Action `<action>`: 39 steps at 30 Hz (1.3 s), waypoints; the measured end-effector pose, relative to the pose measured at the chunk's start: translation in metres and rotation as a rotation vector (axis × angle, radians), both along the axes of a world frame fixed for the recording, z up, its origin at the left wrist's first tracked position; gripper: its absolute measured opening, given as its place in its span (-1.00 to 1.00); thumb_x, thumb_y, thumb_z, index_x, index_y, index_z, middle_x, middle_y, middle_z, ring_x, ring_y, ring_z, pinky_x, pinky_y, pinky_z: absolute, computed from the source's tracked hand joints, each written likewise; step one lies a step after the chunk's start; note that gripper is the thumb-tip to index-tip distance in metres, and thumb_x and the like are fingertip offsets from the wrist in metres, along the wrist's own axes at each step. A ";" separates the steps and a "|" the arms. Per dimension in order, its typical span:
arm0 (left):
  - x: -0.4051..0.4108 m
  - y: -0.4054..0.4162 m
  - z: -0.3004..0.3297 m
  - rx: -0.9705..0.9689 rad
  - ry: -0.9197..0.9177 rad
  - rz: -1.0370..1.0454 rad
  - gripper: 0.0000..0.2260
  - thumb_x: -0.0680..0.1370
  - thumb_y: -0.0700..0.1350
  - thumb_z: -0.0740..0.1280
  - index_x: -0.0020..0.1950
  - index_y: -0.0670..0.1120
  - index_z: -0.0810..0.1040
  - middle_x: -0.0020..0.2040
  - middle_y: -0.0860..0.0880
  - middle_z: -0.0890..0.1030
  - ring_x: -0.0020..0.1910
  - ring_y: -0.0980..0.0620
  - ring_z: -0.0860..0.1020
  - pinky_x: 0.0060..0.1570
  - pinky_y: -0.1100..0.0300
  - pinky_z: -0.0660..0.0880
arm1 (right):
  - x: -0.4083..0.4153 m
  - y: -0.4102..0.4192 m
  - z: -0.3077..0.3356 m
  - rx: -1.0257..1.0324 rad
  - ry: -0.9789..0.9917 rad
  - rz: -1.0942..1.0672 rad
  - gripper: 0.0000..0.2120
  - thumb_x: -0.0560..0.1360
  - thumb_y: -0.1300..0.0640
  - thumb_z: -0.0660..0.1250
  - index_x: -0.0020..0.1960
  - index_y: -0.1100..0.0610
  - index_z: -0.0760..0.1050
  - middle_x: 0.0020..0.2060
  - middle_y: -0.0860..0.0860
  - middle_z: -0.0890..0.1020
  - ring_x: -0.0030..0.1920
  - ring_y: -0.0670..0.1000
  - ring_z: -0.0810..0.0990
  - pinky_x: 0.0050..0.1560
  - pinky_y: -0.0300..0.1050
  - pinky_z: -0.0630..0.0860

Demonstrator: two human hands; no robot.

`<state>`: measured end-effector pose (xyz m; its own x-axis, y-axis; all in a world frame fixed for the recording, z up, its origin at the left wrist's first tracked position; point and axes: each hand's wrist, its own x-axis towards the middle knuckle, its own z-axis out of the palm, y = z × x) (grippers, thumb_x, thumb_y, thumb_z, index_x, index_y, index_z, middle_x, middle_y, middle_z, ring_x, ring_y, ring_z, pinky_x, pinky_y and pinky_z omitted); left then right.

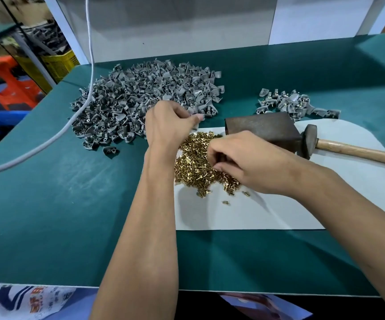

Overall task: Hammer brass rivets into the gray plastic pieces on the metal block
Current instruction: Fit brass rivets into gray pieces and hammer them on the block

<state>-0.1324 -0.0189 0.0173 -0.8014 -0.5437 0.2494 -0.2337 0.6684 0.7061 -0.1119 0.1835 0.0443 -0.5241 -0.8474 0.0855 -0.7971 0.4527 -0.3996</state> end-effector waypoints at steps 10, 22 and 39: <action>-0.004 0.012 -0.001 -0.213 -0.080 -0.021 -0.97 0.42 -0.13 0.51 -0.22 -0.01 0.72 -0.21 0.08 0.69 -0.02 0.01 0.62 0.50 0.01 0.17 | -0.020 0.020 0.006 -0.434 -0.042 -0.151 -0.95 0.51 0.25 0.50 -0.07 0.13 0.72 -0.18 -0.04 0.64 -0.22 -0.08 0.65 -0.18 -0.20 0.59; -0.012 0.045 0.002 0.464 0.122 -0.154 -0.92 0.62 -0.24 0.38 -0.06 -0.11 0.57 -0.10 -0.04 0.70 -0.27 0.15 0.68 -0.22 0.30 0.57 | -0.045 0.051 -0.012 -0.832 -0.070 -0.465 -0.90 0.53 0.33 0.42 -0.08 0.17 0.66 -0.26 0.01 0.70 -0.29 0.00 0.71 -0.24 -0.12 0.67; -0.005 0.077 0.018 1.214 0.321 -0.495 -0.84 0.66 -0.29 0.29 0.15 -0.31 0.64 0.02 -0.21 0.65 -0.01 -0.10 0.69 0.01 0.19 0.65 | -0.042 0.046 -0.021 -0.878 -0.078 -0.492 -0.83 0.47 0.35 0.47 0.02 0.18 0.66 -0.22 -0.04 0.71 -0.21 -0.04 0.72 -0.25 -0.11 0.69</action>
<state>-0.1378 0.0580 0.0356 -0.9736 -0.2257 0.0330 0.1337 -0.4473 0.8843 -0.1542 0.2299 0.0235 -0.8293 -0.1889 0.5260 -0.5585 0.2452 -0.7925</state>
